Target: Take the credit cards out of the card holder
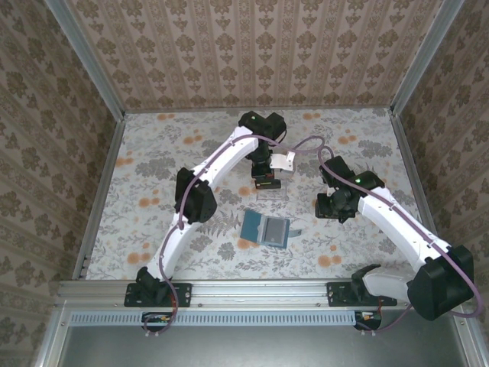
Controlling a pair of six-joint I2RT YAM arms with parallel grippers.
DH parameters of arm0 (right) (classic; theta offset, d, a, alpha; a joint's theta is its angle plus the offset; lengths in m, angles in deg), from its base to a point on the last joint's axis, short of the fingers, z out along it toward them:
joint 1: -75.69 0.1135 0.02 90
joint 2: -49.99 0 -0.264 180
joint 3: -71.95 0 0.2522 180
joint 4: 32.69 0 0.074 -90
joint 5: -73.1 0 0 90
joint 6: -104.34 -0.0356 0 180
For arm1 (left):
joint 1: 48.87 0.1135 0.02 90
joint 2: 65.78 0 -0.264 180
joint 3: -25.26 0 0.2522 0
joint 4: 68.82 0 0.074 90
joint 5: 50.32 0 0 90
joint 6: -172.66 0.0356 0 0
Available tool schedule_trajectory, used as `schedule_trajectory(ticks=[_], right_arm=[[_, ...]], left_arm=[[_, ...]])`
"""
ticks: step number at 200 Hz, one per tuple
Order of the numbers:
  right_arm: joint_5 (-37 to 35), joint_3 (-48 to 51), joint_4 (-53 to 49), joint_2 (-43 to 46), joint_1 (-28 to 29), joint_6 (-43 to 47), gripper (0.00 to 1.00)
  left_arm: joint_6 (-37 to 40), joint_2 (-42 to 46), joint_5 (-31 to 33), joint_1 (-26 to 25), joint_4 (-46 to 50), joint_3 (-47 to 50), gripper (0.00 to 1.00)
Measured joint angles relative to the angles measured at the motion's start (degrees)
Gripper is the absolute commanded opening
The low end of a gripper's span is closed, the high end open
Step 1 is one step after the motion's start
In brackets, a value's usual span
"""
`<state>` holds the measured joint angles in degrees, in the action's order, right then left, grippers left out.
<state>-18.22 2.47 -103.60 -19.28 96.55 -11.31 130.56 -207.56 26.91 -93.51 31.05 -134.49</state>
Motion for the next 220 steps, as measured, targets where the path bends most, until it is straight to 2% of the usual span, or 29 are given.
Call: schedule_trajectory(ticks=[128, 220], right_arm=[[0.0, 0.0, 0.0, 0.0, 0.0, 0.0, 0.36], [0.0, 0.0, 0.0, 0.0, 0.0, 0.0, 0.36]], left_arm=[[0.0, -3.9, -0.1, -0.3, -2.6, 0.0, 0.00], [0.8, -4.8, -2.4, -0.4, 1.8, 0.0, 0.00]])
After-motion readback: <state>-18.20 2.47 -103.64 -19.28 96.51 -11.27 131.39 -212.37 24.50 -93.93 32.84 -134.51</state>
